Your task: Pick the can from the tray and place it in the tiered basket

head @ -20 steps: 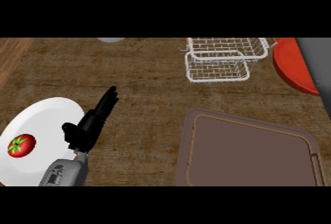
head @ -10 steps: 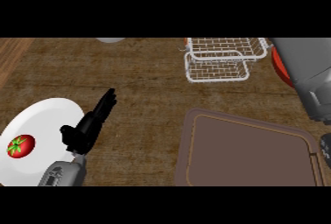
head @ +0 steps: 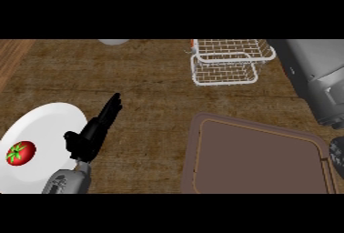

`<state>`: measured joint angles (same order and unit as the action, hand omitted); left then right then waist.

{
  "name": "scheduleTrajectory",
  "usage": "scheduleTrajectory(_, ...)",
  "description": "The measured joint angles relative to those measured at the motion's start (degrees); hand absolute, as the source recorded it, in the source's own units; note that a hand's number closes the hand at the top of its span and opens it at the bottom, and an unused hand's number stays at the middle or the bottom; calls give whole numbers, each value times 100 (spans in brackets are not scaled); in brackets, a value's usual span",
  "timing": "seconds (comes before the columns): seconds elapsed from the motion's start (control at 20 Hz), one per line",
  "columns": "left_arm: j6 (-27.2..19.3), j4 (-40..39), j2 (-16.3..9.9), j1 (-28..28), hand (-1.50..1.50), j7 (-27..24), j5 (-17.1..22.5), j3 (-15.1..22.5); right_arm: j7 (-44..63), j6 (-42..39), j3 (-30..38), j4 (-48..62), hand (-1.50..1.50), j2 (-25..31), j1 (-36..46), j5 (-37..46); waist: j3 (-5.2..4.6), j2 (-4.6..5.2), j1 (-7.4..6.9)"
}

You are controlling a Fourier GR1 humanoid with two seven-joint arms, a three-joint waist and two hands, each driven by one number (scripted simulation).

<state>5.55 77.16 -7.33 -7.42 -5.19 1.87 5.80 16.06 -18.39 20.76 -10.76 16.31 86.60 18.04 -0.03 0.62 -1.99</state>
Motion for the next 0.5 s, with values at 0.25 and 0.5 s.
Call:
scheduleTrajectory(0.25, -18, -72, 29, -44, 0, -18, -25, -32, 33, 484, 232, -194, -150, 147, -48, -207, 0, 4, 7)
scheduleTrajectory(0.5, 32, -42, -7, -87, 0, 3, 22, -88, -158, 1479, 213, -443, -150, 626, -230, -22, -1, 22, 9)
